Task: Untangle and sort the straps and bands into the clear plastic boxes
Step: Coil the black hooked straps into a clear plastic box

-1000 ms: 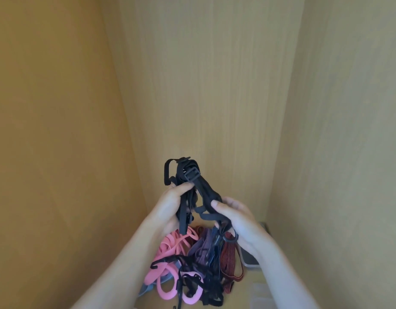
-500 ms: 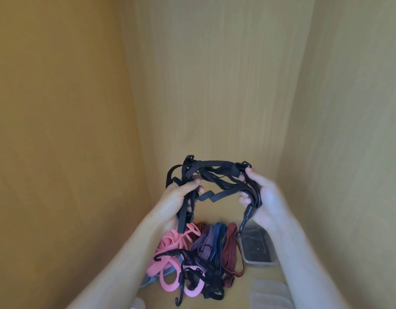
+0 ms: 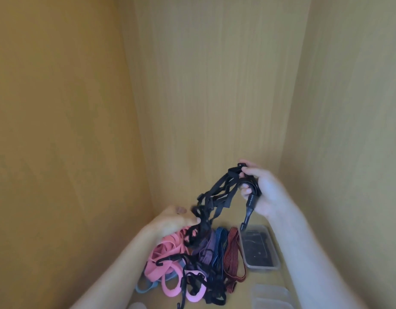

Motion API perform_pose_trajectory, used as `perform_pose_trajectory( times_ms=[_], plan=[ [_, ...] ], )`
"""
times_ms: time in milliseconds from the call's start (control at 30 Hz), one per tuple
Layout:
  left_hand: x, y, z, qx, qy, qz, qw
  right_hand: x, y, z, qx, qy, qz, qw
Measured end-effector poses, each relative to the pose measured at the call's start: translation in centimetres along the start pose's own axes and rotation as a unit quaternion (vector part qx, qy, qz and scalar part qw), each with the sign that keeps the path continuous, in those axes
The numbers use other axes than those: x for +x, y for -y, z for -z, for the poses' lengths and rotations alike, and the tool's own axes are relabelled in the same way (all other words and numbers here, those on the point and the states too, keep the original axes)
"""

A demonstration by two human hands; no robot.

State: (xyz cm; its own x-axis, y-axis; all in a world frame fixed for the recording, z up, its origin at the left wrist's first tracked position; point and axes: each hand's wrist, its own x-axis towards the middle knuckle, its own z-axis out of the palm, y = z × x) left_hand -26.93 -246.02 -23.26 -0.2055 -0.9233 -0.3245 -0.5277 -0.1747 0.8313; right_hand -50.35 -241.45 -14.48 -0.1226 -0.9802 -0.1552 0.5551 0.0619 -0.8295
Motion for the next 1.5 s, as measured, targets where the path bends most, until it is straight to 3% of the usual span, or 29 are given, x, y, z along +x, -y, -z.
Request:
perform_pose_trajectory(
  times_ms=[100,167,233,300,367,467,567,667,733,900,1067,1167,1267,1400,1500],
  plan=[
    [-0.2,-1.2,-0.5,0.043,-0.065,-0.043,0.996,0.4,-0.3,-0.5,-0.004,-0.014,0.015,1.000],
    [-1.3,-2.5,-1.2,0.041,-0.137,-0.147,0.979,0.6,-0.4,-0.7,0.006,-0.029,0.013,0.999],
    [-3.2,-4.0,-1.8,0.049,-0.175,-0.292,0.939,0.7,-0.6,-1.0,0.022,-0.043,0.006,0.999],
    [-5.2,-5.5,-2.5,0.098,-0.149,-0.403,0.898,0.7,-0.9,-1.3,0.034,-0.055,0.002,0.998],
    [-6.7,-6.6,-3.6,0.155,-0.100,-0.447,0.875,0.7,-1.2,-1.4,0.043,-0.068,0.006,0.997],
    [-7.3,-6.7,-5.3,0.197,-0.081,-0.418,0.883,0.5,-1.3,-1.6,0.062,-0.093,0.014,0.994],
    [-6.8,-6.2,-6.5,0.165,-0.082,-0.416,0.890,0.2,-1.4,-1.7,0.093,-0.107,0.021,0.990],
    [-7.0,-6.9,-6.2,0.020,-0.034,-0.375,0.926,0.0,-1.7,-1.7,0.109,-0.087,0.007,0.990],
    [-7.3,-7.8,-5.1,-0.093,-0.002,-0.349,0.932,-0.2,-1.8,-1.5,0.106,-0.055,-0.007,0.993],
    [-6.3,-9.3,-1.7,-0.226,0.063,-0.309,0.921,-0.8,-1.9,-0.8,0.119,0.025,-0.034,0.992],
    [-5.7,-9.4,0.4,-0.315,0.146,-0.312,0.884,-1.0,-2.0,-0.2,0.081,0.090,-0.011,0.993],
    [-5.3,-9.4,0.7,-0.248,0.058,-0.317,0.913,-1.4,-1.8,-0.3,0.056,0.127,0.030,0.990],
    [-5.0,-9.8,0.9,-0.177,-0.028,-0.305,0.935,-1.2,-1.7,-0.2,-0.010,0.101,0.074,0.992],
    [-4.4,-10.4,1.3,-0.101,-0.110,-0.317,0.937,-1.2,-1.2,-0.3,-0.093,0.062,0.101,0.989],
    [-4.0,-10.6,1.3,-0.092,-0.129,-0.325,0.933,-1.2,-1.0,-0.3,-0.147,0.047,0.117,0.981]
  ],
)
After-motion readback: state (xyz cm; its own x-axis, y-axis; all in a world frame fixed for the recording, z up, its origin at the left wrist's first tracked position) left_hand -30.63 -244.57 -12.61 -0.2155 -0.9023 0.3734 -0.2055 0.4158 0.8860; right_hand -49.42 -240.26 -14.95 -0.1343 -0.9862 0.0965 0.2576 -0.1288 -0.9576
